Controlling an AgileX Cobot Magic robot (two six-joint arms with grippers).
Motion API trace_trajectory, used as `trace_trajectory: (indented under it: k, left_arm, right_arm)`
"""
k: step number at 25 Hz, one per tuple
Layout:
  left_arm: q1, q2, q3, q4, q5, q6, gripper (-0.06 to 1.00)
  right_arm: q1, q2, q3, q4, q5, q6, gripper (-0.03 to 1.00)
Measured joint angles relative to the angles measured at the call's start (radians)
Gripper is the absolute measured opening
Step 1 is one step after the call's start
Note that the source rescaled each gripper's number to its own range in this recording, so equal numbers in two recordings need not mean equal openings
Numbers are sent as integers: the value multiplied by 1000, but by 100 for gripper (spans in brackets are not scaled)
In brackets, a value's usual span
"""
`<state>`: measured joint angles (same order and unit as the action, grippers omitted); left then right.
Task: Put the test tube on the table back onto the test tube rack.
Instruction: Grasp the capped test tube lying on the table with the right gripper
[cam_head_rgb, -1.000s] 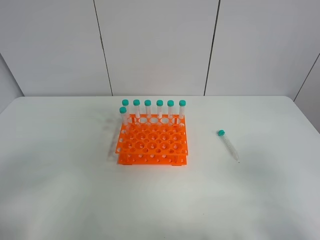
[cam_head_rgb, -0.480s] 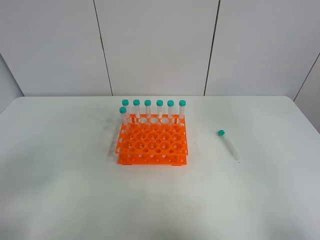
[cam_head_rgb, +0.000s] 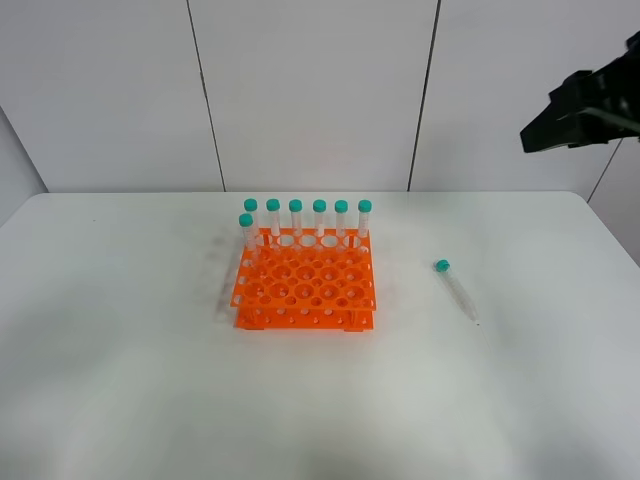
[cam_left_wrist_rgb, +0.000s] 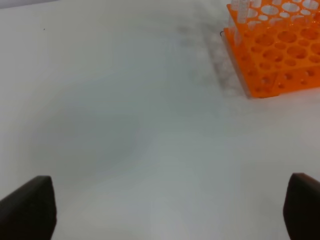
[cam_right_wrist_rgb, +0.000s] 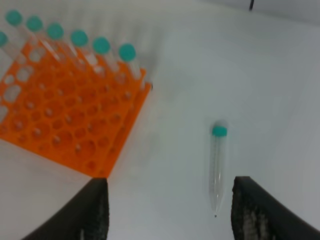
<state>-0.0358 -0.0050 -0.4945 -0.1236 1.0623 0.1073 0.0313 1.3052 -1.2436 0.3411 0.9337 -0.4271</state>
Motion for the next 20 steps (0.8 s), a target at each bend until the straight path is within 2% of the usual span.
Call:
trace_trajectory:
  k: [4,9,12,20]
  left_arm:
    - [0,0,0,0,0,0,100]
    - [0,0,0,0,0,0,100]
    - [0,0,0,0,0,0,100]
    - [0,0,0,0,0,0,100]
  right_arm:
    - [0,166,-26,-16,6,-2,50]
    - [0,343,-29,-49,-51,-2,50]
    - [0,430,-29,-78,-54,4,50]
    - [24,582,-30,-128,-68,32,43]
